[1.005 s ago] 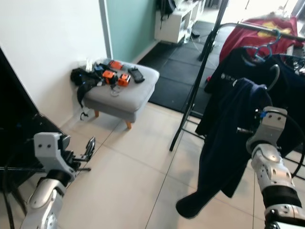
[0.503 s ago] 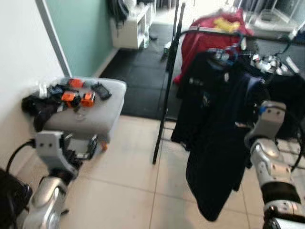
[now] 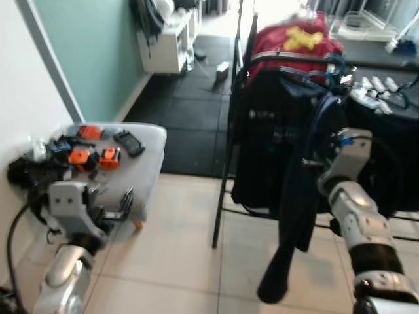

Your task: Hang hanger

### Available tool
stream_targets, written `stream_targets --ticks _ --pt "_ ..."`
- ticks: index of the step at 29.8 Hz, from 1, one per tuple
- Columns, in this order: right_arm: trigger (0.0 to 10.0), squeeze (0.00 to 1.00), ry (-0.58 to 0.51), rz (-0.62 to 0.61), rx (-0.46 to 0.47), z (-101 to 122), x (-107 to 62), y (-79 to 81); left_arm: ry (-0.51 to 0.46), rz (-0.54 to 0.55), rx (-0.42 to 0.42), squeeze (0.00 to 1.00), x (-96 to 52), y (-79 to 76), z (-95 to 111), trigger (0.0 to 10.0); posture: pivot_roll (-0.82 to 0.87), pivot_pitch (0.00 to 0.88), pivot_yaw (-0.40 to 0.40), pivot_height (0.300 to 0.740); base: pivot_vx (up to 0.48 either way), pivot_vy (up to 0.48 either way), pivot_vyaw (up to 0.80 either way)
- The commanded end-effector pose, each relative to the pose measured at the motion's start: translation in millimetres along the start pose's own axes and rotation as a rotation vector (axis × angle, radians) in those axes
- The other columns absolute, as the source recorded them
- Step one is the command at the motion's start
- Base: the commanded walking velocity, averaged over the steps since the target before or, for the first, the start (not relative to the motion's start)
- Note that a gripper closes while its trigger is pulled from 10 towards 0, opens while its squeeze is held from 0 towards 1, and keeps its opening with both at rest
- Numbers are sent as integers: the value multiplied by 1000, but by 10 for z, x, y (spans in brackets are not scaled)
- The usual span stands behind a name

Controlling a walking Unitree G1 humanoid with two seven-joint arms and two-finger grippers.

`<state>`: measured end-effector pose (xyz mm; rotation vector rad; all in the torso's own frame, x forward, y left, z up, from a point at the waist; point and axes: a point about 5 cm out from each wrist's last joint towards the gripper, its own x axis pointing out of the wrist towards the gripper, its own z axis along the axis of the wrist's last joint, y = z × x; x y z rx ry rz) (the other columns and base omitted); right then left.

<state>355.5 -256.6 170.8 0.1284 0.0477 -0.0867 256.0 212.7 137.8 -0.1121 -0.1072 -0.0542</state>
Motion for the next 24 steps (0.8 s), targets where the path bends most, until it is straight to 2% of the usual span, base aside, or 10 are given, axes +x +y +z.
stream_targets --ticks 1,3,8,9,10,11,12,14,19,24 --pt "0 0 -40 65 25 127 27 123 33 27 18 0 -52 70 -49 10000 -86 100 -11 740 480 0 0" --pt "0 0 15 124 63 98 31 187 40 20 25 0 -53 65 -54 10000 -86 101 -11 740 480 0 0" --pt "0 0 110 133 56 3 26 193 64 -7 31 0 -63 39 -88 10000 -87 101 -12 740 480 0 0" --pt "0 0 174 124 50 -74 12 168 90 -30 34 0 -75 15 -127 10000 -86 102 -13 740 0 0 0" --pt "0 0 174 124 50 -74 12 168 90 -30 34 0 -75 15 -127 10000 -86 102 -13 740 0 0 0" --pt "0 0 237 114 48 -159 -13 140 135 -62 46 0 -99 -20 -188 10000 -85 104 -15 740 0 0 0" --pt "0 0 237 114 48 -159 -13 140 135 -62 46 0 -99 -20 -188 10000 -85 104 -15 740 0 0 0" --pt "0 0 313 126 64 -256 -73 124 190 -86 64 0 -155 -38 -276 10000 -86 105 -13 740 0 0 0" --pt "0 0 357 183 104 -267 -155 160 202 -86 74 0 -202 -28 -300 10000 -89 107 -14 740 0 0 0" --pt "0 0 381 204 102 -277 -226 202 198 -94 76 0 -219 -30 -286 10000 -95 110 -16 740 0 0 0"
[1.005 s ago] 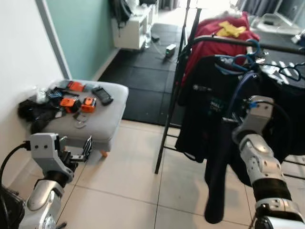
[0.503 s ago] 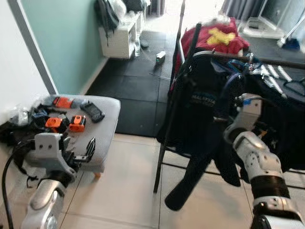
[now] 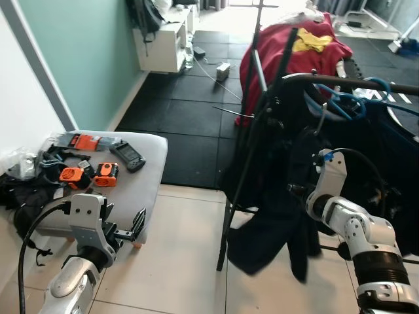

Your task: Hang hanger

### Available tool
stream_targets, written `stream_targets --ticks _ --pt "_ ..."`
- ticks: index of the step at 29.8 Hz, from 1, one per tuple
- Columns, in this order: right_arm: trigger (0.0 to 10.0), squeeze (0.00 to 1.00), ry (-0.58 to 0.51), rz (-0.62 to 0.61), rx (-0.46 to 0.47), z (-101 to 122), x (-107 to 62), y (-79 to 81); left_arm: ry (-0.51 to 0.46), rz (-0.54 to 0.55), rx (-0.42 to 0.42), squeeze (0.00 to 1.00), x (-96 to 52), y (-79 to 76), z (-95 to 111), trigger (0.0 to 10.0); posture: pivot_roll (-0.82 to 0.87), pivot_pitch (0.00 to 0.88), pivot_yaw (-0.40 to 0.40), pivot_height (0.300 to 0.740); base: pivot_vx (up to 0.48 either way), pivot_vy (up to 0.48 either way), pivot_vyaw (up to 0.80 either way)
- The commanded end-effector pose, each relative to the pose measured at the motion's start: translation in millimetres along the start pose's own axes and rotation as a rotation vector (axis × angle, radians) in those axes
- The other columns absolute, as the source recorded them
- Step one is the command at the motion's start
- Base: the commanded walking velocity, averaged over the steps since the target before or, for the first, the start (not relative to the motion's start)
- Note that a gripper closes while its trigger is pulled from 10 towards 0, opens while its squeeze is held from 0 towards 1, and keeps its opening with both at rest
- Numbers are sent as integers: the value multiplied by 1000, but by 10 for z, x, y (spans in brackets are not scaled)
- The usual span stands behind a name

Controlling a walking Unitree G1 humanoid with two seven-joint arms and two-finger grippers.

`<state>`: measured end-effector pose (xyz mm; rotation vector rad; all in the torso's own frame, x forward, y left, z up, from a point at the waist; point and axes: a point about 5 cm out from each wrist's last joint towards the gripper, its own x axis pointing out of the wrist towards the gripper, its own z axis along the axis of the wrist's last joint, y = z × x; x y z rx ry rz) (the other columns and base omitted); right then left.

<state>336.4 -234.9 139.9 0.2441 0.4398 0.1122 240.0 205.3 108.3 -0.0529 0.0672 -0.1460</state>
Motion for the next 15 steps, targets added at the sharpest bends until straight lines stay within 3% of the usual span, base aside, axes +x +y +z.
stream_targets --ticks 1,5,9,12,14,15 --pt "0 0 -9 49 -4 -4 -71 101 18 -7 36 0 -43 29 -7 10000 -95 110 -16 740 0 0 0" --pt "0 0 7 64 -5 -51 -88 138 19 -6 40 0 -52 41 -8 10000 -95 110 -16 740 0 0 0" --pt "0 0 29 171 -43 -136 -120 299 7 9 46 0 -59 72 10 10000 -94 110 -11 740 0 0 0" --pt "0 0 -106 327 -59 88 -189 491 -9 17 53 0 -52 87 33 10000 -96 108 -11 740 0 0 0" --pt "0 0 -106 327 -59 88 -189 491 -9 17 53 0 -52 87 33 10000 -96 108 -11 740 0 0 0" --pt "0 0 -163 346 -48 201 -214 488 -14 20 55 0 -48 82 37 10000 -96 108 -12 740 0 0 0"
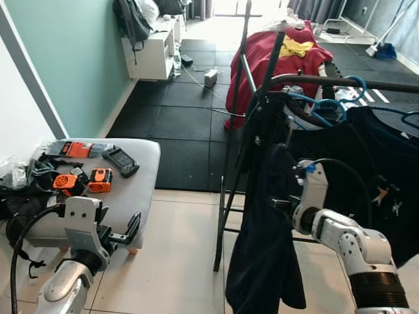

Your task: Hang hanger

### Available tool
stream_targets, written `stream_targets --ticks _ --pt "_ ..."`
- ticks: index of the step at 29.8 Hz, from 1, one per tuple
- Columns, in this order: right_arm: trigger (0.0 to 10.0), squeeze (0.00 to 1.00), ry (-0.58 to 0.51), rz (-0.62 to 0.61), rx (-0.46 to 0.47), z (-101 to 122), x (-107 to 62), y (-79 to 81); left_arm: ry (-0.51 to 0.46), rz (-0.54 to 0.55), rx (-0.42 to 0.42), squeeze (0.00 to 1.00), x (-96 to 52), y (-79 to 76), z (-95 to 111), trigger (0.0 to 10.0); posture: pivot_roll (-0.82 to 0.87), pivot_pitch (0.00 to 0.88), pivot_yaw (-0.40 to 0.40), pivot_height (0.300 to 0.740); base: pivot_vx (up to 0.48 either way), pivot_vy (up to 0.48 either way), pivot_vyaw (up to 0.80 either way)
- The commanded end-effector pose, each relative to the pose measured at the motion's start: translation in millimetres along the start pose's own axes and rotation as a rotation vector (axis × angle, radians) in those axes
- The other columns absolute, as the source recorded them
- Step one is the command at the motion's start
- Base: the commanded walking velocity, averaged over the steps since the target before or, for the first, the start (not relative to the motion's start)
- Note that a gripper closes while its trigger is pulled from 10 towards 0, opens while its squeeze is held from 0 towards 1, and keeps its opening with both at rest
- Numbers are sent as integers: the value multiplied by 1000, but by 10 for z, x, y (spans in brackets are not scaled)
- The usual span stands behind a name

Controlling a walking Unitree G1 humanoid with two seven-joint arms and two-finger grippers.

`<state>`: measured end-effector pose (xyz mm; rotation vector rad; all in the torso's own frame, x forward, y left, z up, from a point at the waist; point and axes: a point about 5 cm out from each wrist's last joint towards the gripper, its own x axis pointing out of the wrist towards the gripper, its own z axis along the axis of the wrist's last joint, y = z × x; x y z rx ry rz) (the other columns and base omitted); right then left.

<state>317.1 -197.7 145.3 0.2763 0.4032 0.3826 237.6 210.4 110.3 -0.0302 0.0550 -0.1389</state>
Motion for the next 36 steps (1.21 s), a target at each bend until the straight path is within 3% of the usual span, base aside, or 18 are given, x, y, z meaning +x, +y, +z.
stream_targets --ticks 1,13,24,27,36 --pt "0 0 -204 81 -57 419 -80 105 -7 16 31 0 -11 27 18 10000 -97 107 -12 740 0 0 0" --pt "0 0 -443 42 -67 925 -306 -6 -19 23 31 0 -5 -4 28 10000 -93 109 -9 740 0 0 0" --pt "0 0 -381 -142 -54 850 -262 -233 -18 10 34 0 7 -23 16 10000 -90 108 -6 740 0 0 0" --pt "0 0 -393 -246 -30 937 -281 -394 -22 19 36 0 12 -2 29 10000 -89 107 -6 740 0 0 0" --pt "0 0 -404 -264 -45 1097 -169 -455 -39 47 39 0 47 -6 61 10000 -80 109 -2 740 0 0 0"
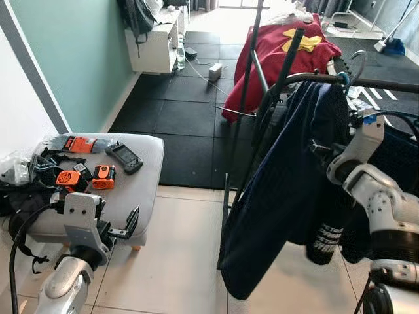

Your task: Hang hanger

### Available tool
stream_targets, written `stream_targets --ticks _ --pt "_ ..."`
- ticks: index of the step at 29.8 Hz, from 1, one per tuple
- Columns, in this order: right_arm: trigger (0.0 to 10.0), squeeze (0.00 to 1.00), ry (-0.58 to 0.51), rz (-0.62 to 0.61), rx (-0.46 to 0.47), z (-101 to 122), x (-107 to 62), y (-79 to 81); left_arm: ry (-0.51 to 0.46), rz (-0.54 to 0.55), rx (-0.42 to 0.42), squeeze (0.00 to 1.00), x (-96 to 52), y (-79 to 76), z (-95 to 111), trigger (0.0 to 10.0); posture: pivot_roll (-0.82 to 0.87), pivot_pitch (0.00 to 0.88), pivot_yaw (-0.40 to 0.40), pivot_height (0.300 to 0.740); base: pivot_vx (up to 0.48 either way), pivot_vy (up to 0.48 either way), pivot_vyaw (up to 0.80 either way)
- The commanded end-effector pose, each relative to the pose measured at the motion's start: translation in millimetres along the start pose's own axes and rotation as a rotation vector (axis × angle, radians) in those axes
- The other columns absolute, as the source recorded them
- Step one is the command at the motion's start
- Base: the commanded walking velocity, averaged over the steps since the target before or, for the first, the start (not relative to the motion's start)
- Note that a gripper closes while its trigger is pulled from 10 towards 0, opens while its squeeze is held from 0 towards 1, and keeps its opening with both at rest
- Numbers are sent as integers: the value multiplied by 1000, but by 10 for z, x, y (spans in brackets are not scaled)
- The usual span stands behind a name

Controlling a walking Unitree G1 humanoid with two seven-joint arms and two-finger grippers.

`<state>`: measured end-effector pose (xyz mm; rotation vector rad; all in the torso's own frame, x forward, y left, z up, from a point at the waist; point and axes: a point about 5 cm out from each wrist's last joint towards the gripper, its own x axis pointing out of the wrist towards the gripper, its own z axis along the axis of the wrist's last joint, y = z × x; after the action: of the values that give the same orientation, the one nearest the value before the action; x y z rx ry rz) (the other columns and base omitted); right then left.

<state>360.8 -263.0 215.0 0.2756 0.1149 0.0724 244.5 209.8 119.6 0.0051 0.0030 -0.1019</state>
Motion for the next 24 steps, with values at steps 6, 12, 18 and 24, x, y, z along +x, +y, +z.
stream_targets --ticks 6,12,18,24 --pt "0 0 6 9 -80 93 124 65 9 18 4 0 -24 -4 -28 10000 -72 113 -3 740 0 0 0" --pt "7255 0 131 -43 -133 -37 188 54 25 33 9 0 -38 -1 -50 10000 -69 123 3 740 0 0 0" --pt "10000 0 199 -24 -162 -167 207 73 34 52 6 0 -8 10 -66 10000 -73 131 11 740 0 0 0" --pt "10000 1000 237 -31 -158 -379 156 16 50 55 1 0 -7 -7 -113 10000 -77 131 4 740 0 0 0"
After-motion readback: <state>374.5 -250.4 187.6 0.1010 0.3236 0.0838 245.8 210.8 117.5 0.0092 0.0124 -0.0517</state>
